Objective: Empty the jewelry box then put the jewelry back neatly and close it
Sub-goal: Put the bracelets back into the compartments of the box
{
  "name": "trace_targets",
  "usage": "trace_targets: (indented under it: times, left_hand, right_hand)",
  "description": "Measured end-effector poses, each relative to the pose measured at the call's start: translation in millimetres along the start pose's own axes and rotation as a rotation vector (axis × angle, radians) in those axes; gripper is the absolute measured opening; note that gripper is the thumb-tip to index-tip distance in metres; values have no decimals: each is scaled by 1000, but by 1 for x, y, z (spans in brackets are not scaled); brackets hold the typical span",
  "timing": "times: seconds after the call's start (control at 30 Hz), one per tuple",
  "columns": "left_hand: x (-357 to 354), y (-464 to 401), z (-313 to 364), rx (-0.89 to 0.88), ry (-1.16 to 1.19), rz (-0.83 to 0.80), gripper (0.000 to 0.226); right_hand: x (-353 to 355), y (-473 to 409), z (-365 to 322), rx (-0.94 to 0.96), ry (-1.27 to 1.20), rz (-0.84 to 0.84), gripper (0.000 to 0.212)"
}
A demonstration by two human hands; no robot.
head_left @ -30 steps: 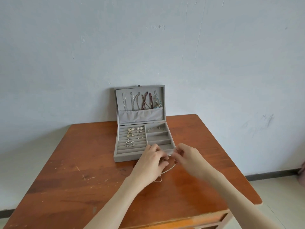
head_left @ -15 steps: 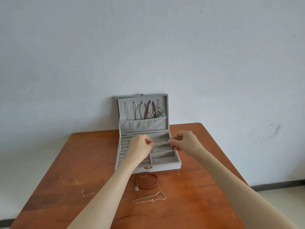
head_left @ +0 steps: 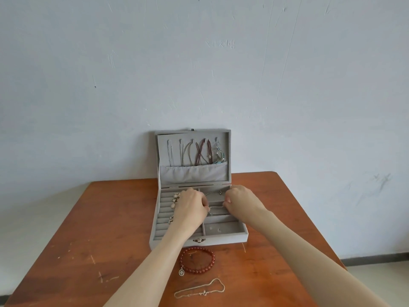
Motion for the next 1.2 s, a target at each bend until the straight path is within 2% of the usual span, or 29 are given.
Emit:
trace_targets:
  times: [0.27,0.5,0.7,0.8,0.9,1.1,1.2]
  left_hand:
    - [9,16,-6,-99,70,24,15]
    - [39,66,2,-327,88,57,18]
    - [42,121,-5,-459,37,30,13]
    - [31,132,-12,-479,-20,-58,19]
    - [25,135,-17,-447,-39,-100,23]
    - [25,135,-14,-444,-101,-104,20]
    - [29,133,-13,-372,-24,-128,13]
  right_hand:
    - [10,17,8,-21,-82,208,24]
    - [18,69,-20,198,-198,375,16]
    - [-12,116,-47,393,-219,234,16]
    - [-27,123,-50,387,-196,150,22]
    - [-29,122,-50,362,-192,161,22]
    - [-34,121,-53,405,-109,187,11]
    - [-29,120,-49,353,-211,155,11]
Point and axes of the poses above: each hand's wrist, its own y-axis away from the middle knuckle, its own x-axis out of the back of the hand, z = x × y, the point moved 7 cm from there along -y, towards the middle knuckle, and after that the axes turned 2 degrees about -x, right-handed, at the moved point
